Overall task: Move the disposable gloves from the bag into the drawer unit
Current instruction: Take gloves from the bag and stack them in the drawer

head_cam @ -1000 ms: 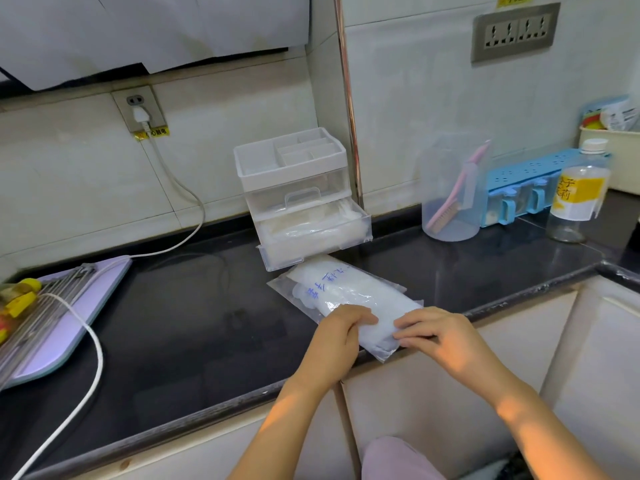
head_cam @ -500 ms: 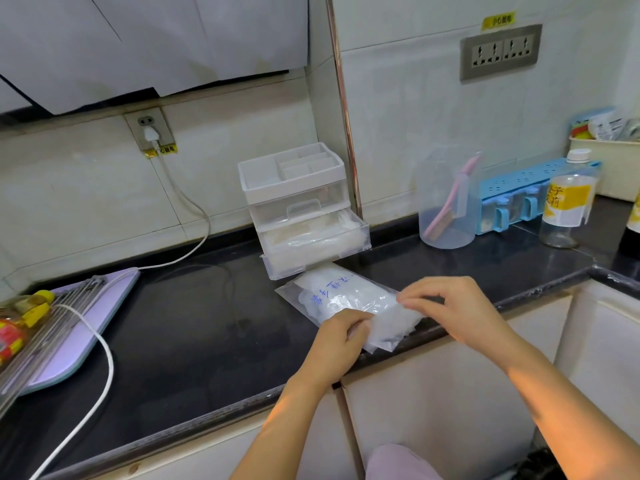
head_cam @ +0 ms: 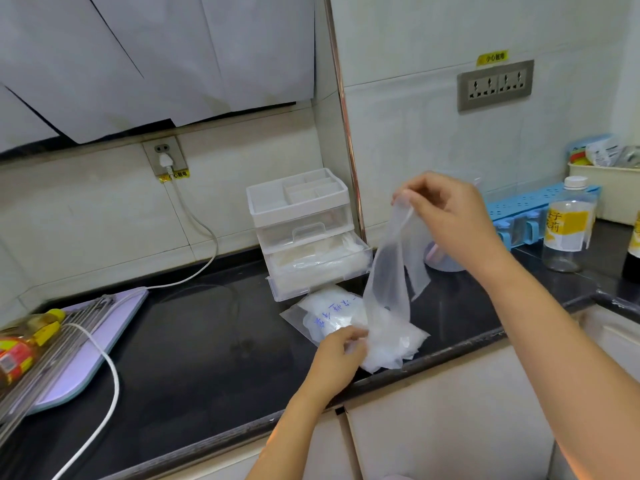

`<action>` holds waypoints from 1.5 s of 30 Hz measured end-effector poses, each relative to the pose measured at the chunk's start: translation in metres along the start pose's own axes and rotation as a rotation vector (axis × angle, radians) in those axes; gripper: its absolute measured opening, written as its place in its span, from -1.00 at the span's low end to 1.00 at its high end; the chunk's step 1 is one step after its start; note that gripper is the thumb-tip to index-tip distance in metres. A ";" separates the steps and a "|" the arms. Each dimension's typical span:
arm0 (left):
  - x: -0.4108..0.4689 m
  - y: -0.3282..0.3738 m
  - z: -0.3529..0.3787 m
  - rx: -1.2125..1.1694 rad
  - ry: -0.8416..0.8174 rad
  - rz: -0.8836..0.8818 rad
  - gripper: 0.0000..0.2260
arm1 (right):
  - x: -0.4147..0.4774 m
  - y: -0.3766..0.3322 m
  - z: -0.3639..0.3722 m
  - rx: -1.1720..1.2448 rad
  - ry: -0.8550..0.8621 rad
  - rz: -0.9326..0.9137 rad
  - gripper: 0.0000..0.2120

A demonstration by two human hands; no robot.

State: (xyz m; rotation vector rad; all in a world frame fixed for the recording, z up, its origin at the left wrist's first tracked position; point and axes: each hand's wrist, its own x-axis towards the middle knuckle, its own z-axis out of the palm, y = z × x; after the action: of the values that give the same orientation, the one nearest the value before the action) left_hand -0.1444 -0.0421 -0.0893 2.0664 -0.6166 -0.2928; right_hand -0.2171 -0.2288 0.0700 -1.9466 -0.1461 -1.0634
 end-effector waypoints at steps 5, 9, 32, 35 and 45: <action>0.009 0.028 -0.022 -0.390 -0.030 -0.049 -0.54 | 0.029 -0.028 0.008 -0.238 -0.372 -0.012 -0.89; 0.005 0.053 -0.039 -0.550 0.047 0.153 -0.48 | 0.043 -0.029 0.025 -0.351 -0.490 0.016 -0.89; 0.100 0.078 -0.174 0.099 0.653 0.213 -0.95 | 0.151 0.051 0.090 0.042 -0.610 0.425 -0.93; 0.096 0.098 -0.182 0.140 0.797 0.373 -0.97 | 0.153 0.060 0.096 0.159 -0.510 0.262 -0.91; 0.079 0.069 -0.152 0.684 0.352 0.556 -0.94 | 0.129 0.098 0.074 0.034 -0.671 0.184 -0.72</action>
State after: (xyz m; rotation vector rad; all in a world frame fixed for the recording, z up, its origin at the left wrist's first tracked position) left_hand -0.0332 -0.0058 0.0534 2.3743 -1.1365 0.6772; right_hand -0.0442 -0.2688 0.0826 -2.1684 -0.3401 -0.2571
